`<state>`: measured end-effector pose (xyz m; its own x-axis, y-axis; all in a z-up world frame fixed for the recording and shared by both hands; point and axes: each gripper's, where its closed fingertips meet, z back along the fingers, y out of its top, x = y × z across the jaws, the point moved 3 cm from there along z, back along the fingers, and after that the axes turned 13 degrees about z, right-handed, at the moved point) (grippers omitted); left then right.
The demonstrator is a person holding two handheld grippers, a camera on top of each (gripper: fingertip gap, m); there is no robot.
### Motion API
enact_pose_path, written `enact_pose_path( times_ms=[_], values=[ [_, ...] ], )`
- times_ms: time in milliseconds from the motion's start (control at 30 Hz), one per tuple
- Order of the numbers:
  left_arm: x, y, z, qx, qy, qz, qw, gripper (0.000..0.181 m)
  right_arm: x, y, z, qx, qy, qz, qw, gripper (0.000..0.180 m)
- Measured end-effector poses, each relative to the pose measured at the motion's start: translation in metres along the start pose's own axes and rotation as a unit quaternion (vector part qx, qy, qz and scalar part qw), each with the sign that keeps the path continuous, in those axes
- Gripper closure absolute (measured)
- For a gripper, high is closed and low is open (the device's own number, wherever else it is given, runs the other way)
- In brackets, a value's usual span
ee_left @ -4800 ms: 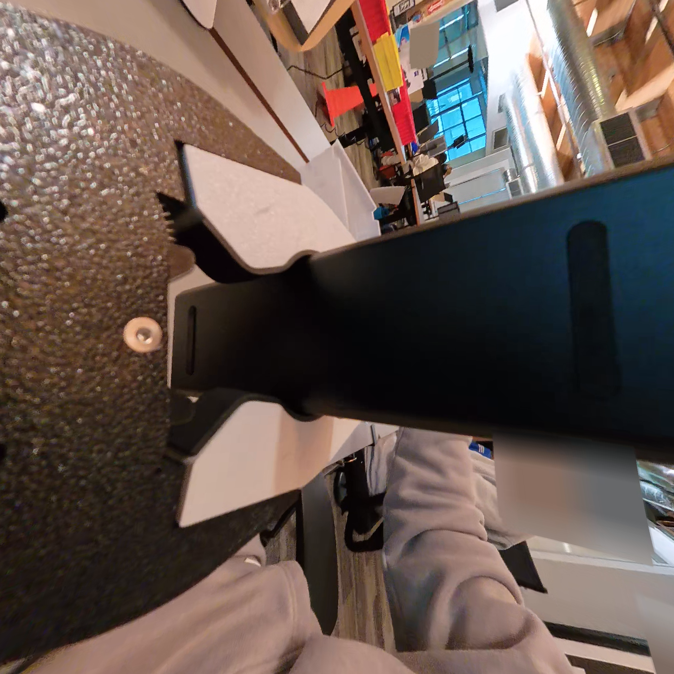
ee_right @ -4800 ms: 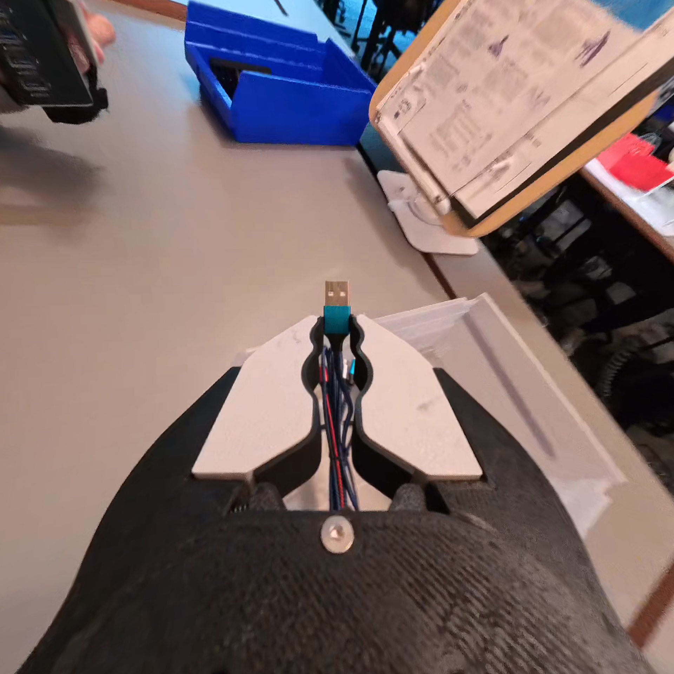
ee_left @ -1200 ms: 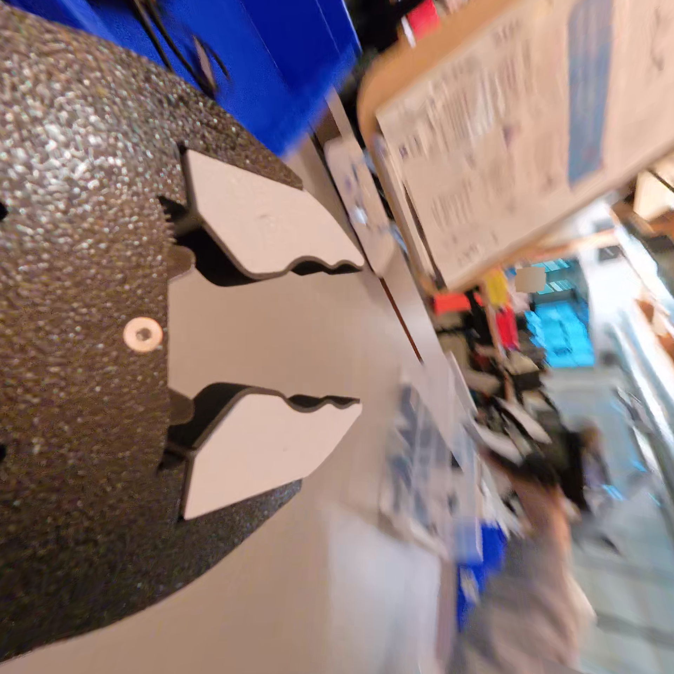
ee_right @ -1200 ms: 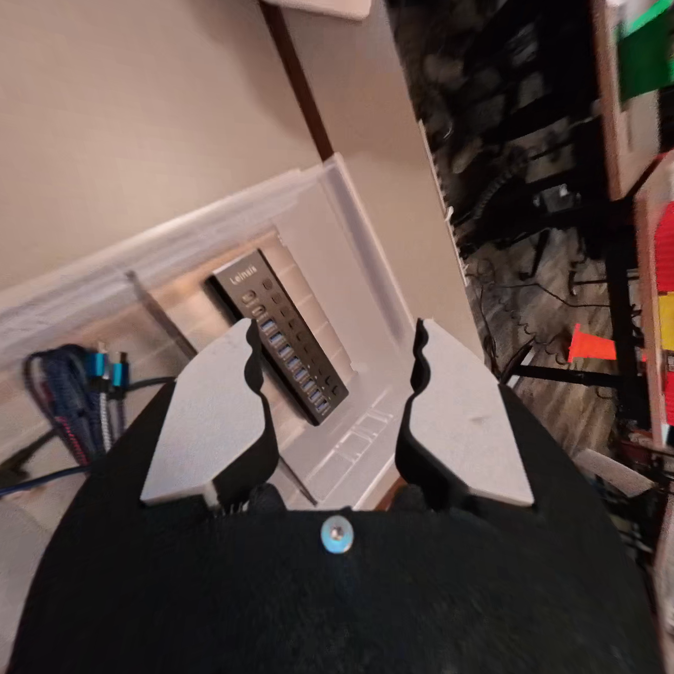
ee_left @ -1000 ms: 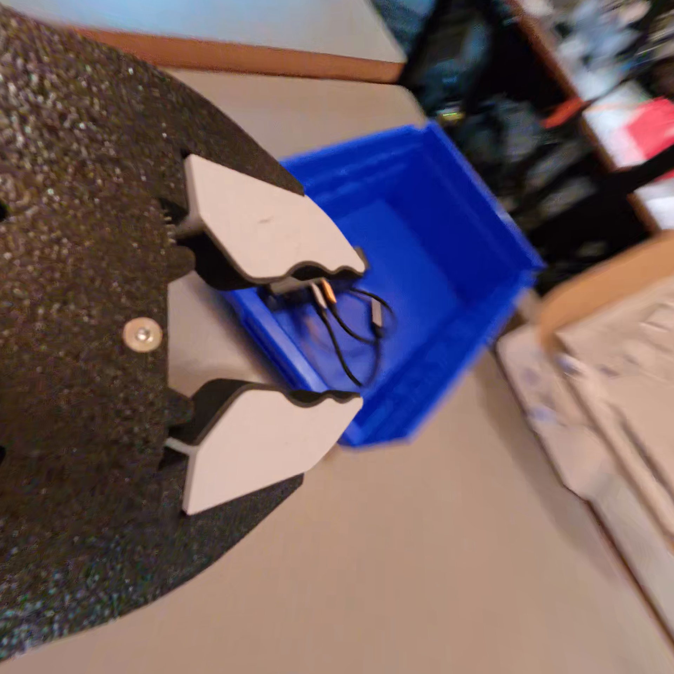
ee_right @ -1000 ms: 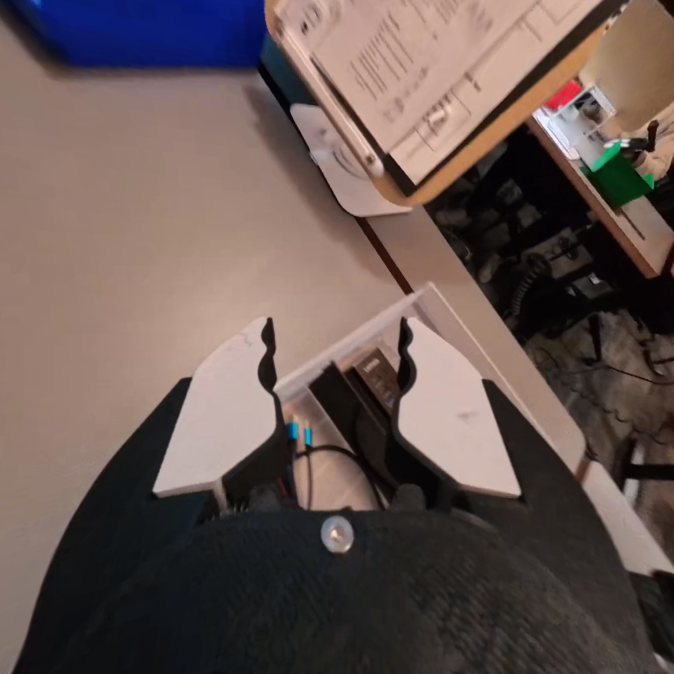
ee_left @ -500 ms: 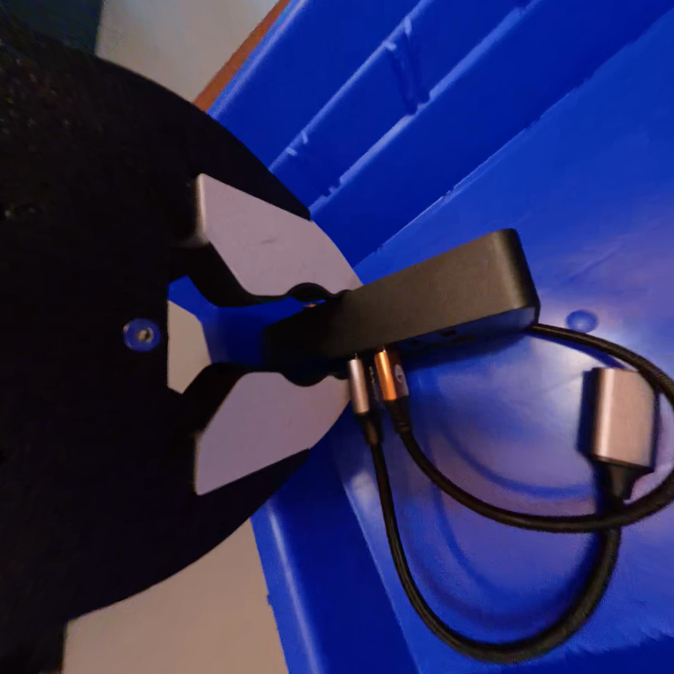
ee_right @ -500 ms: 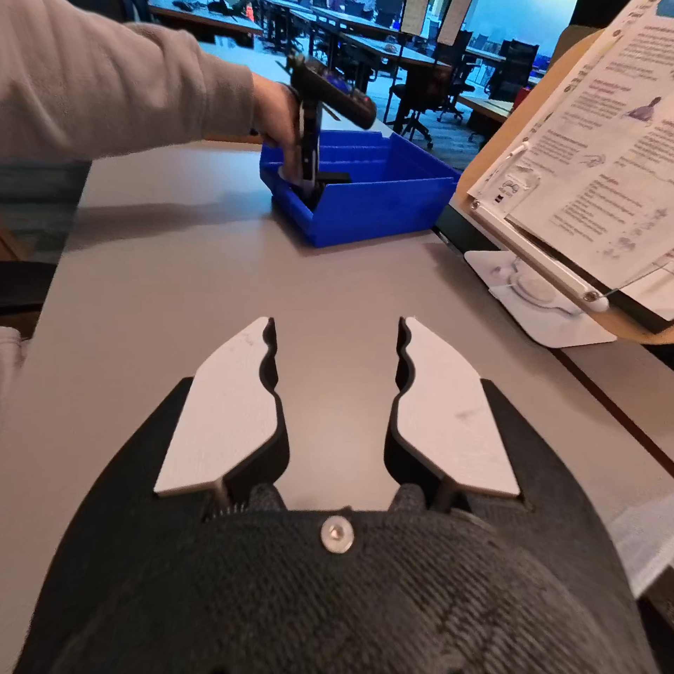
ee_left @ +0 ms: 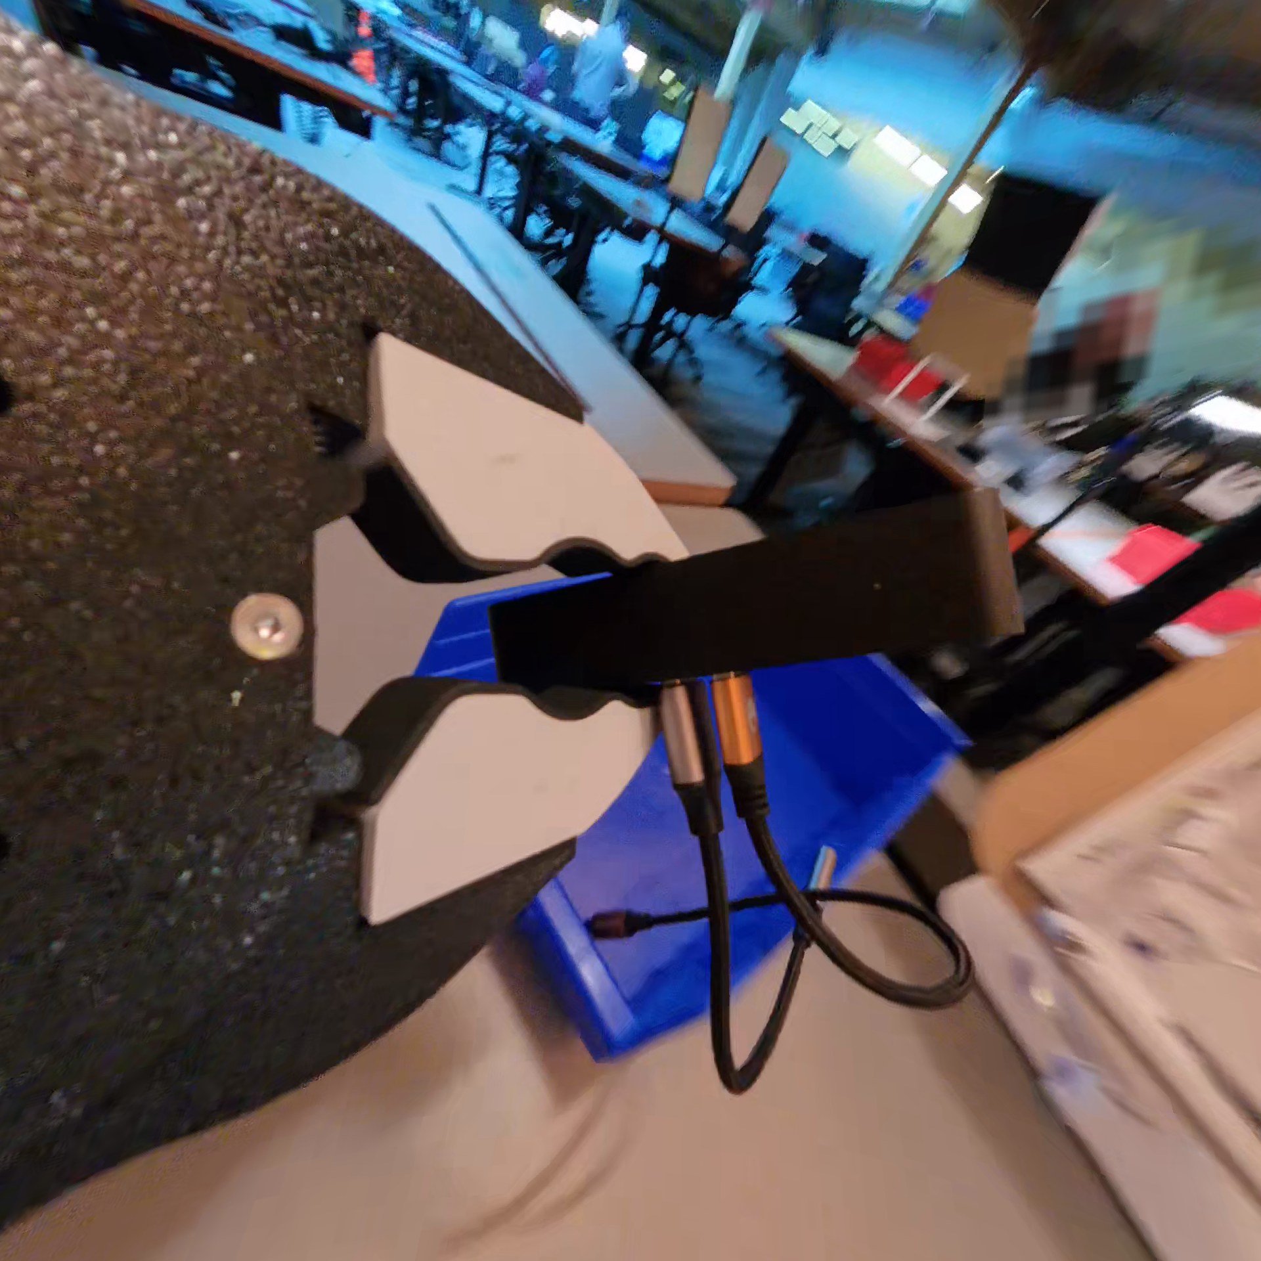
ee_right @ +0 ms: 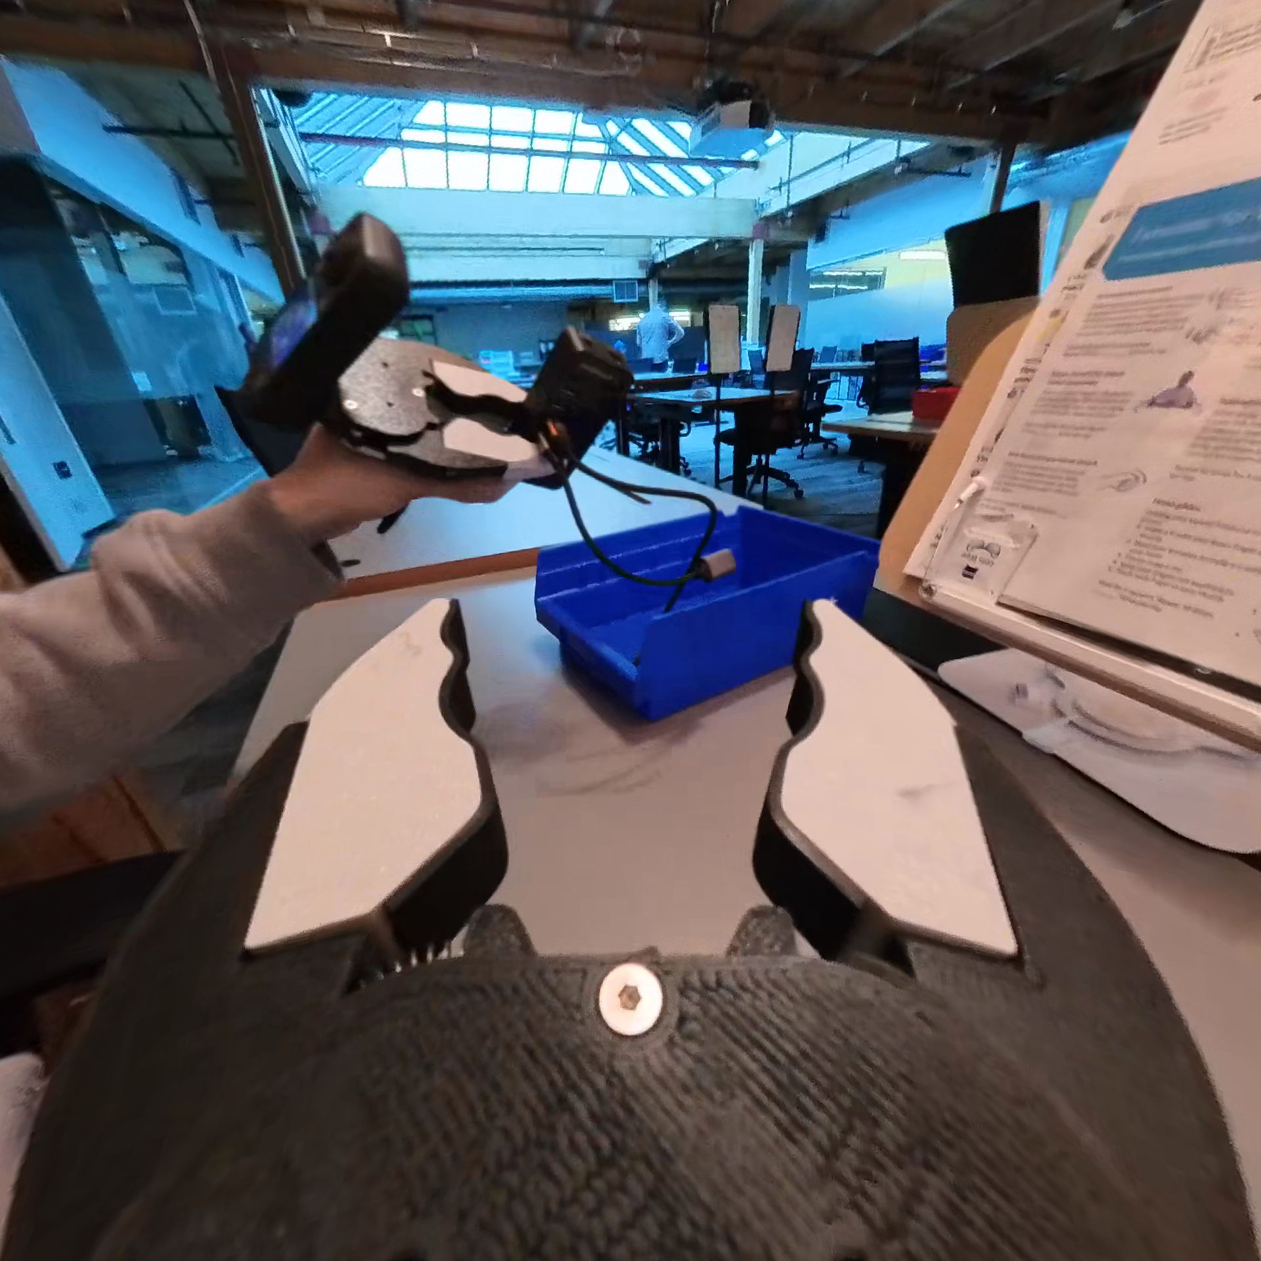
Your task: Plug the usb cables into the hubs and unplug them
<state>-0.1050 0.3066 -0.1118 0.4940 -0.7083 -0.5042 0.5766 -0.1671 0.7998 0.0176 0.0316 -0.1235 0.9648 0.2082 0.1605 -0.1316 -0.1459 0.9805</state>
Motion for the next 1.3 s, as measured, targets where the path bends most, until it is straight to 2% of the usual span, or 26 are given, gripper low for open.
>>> enact_pose_path(
  times_ms=[33, 167, 300, 400, 500, 567, 767, 900, 1000, 1133, 1300],
  values=[
    [0.006, 0.012, 0.019, 0.035, 0.009, -0.001, 0.999, 0.152, -0.005, 0.009, -0.008, 0.003, 0.010, 0.007, 1.000, 0.084],
    [0.042, 0.054, 0.087, 0.160, 0.015, 0.015, 0.987, 0.151, -0.023, 0.062, -0.034, 0.036, 0.034, 0.051, 0.998, 0.082],
    [0.091, 0.068, 0.121, 0.222, 0.015, 0.004, 0.975, 0.151, -0.035, 0.100, -0.042, 0.069, 0.035, 0.084, 0.993, 0.087],
    [0.123, 0.061, 0.132, 0.237, 0.023, -0.026, 0.971, 0.151, -0.041, 0.089, -0.045, 0.068, 0.057, 0.084, 0.993, 0.089],
    [0.145, 0.050, 0.138, 0.239, 0.021, -0.046, 0.970, 0.151, -0.059, 0.070, -0.051, 0.070, 0.134, 0.080, 0.985, 0.109],
    [0.152, 0.042, 0.137, 0.223, 0.017, -0.039, 0.974, 0.151, -0.058, 0.059, -0.053, 0.050, 0.134, 0.117, 0.983, 0.119],
    [0.159, 0.023, 0.136, 0.219, 0.008, -0.012, 0.976, 0.150, -0.063, 0.043, -0.057, 0.011, 0.193, 0.120, 0.974, 0.119],
    [0.174, 0.013, 0.138, 0.219, -0.076, 0.016, 0.973, 0.140, -0.068, 0.036, -0.050, 0.003, 0.243, 0.134, 0.961, 0.118],
    [0.179, 0.007, 0.147, 0.212, -0.181, 0.083, 0.957, 0.129, -0.077, 0.035, -0.048, 0.018, 0.288, 0.129, 0.949, 0.119],
    [0.175, -0.015, 0.156, 0.156, -0.294, 0.145, 0.932, 0.108, -0.092, 0.020, -0.052, 0.006, 0.328, 0.178, 0.928, 0.119],
    [0.167, -0.035, 0.154, 0.114, -0.345, 0.175, 0.915, 0.098, -0.099, 0.009, -0.056, -0.001, 0.346, 0.162, 0.924, 0.119]
  ],
)
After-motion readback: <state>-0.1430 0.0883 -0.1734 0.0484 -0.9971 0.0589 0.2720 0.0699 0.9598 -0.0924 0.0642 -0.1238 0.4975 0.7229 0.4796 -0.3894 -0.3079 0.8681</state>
